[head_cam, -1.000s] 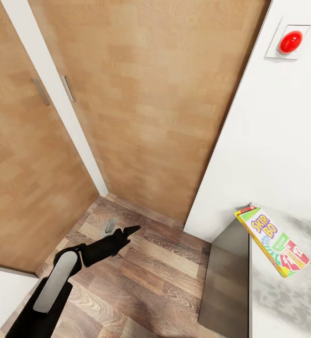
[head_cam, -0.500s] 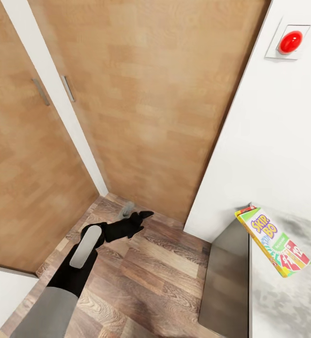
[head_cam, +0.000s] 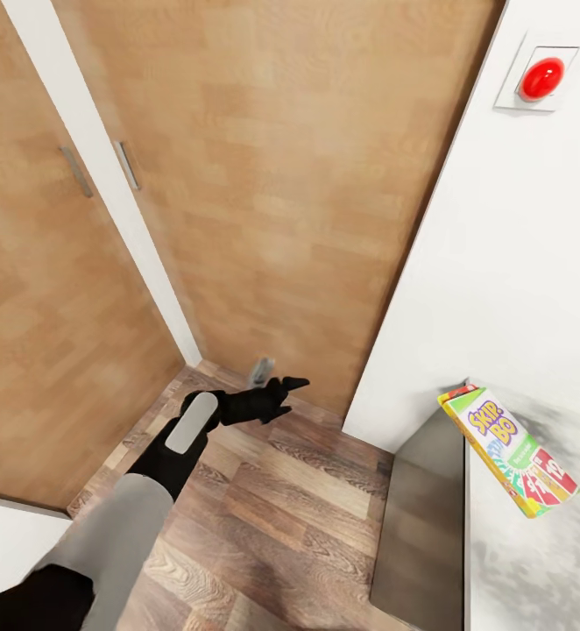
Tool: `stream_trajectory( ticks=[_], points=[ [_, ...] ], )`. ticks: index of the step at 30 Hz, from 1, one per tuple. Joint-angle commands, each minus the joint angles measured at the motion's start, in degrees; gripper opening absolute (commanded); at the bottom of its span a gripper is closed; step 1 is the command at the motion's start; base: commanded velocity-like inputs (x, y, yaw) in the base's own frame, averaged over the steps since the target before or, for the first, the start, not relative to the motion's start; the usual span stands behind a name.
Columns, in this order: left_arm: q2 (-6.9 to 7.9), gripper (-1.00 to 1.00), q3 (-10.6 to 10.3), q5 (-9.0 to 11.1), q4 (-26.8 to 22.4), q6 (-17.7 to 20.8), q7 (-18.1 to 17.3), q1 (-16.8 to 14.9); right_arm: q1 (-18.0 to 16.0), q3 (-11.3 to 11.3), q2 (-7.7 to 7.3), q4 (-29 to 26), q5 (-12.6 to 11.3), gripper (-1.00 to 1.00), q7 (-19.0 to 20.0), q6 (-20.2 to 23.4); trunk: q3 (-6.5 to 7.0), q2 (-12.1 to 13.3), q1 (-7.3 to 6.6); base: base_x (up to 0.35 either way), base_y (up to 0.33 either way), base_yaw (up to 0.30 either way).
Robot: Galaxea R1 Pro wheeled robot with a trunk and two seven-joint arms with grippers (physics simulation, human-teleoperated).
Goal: Put all the toys in the child's room - the three board games (two on the bed and one on the table), the two jigsaw puzzles on the table, and the tennis ball on the table - inside the toy box on the table in the child's room.
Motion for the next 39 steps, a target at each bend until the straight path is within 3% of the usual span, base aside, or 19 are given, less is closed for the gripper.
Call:
stream_trajectory(
  ticks=[1, 5, 8, 16, 19, 22, 31, 39],
  points=[
    [0.09, 1.00, -0.77, -0.35, 1.64, 0.06, -2.10, -0.92, 0.03, -0.19, -0.16, -0.28, 0.32, 1.00, 1.54, 0.30, -0.09, -0.10, 0.03, 0.000, 0.000, -0.006],
    [0.40, 1.00, -2.54, -0.83, 6.01, -0.68, -6.77, -2.78, 0.33, -0.41, -0.64, -0.84, 0.29, 1.00, 4.08, 0.30, -0.06, -0.10, 0.03, 0.000, 0.000, -0.029],
    [0.45, 1.00, -2.95, -1.26, 7.15, -1.25, -7.93, -3.19, 0.40, -0.46, -0.75, -0.96, 0.28, 1.00, 4.64, 0.30, -0.01, -0.10, 0.03, 0.000, 0.000, -0.060],
    [0.38, 1.00, -4.14, -5.97, 10.90, -4.53, -13.28, -4.39, 0.62, -0.34, -1.14, -1.31, 0.26, 1.00, 6.40, 0.30, 0.17, -0.10, 0.03, 0.000, 0.000, -0.158],
    [0.39, 1.00, -4.24, -6.64, 11.19, -4.88, -14.41, -4.47, 0.64, -0.31, -1.16, -1.33, 0.26, 1.00, 6.54, 0.30, 0.26, -0.10, 0.03, 0.000, 0.000, -0.216],
    [0.39, 1.00, -4.44, -8.59, 11.83, -6.14, -17.65, -4.57, 0.67, -0.26, -1.22, -1.38, 0.25, 1.00, 6.80, 0.30, 0.35, -0.10, 0.03, 0.000, 0.000, -0.236],
    [0.36, 1.00, -4.53, -11.19, 12.32, -8.79, -20.35, -4.40, 0.69, -0.18, -1.18, -1.42, 0.25, 1.00, 6.98, 0.30, 0.63, -0.10, 0.03, 0.000, 0.000, -0.252],
    [0.16, 1.00, -4.59, -12.07, 12.22, -14.64, -21.68, -3.03, 0.70, -0.14, -1.15, -1.43, 0.25, 1.00, 7.05, 0.30, 0.89, -0.10, 0.03, 0.000, 0.000, -0.262]
  ],
)
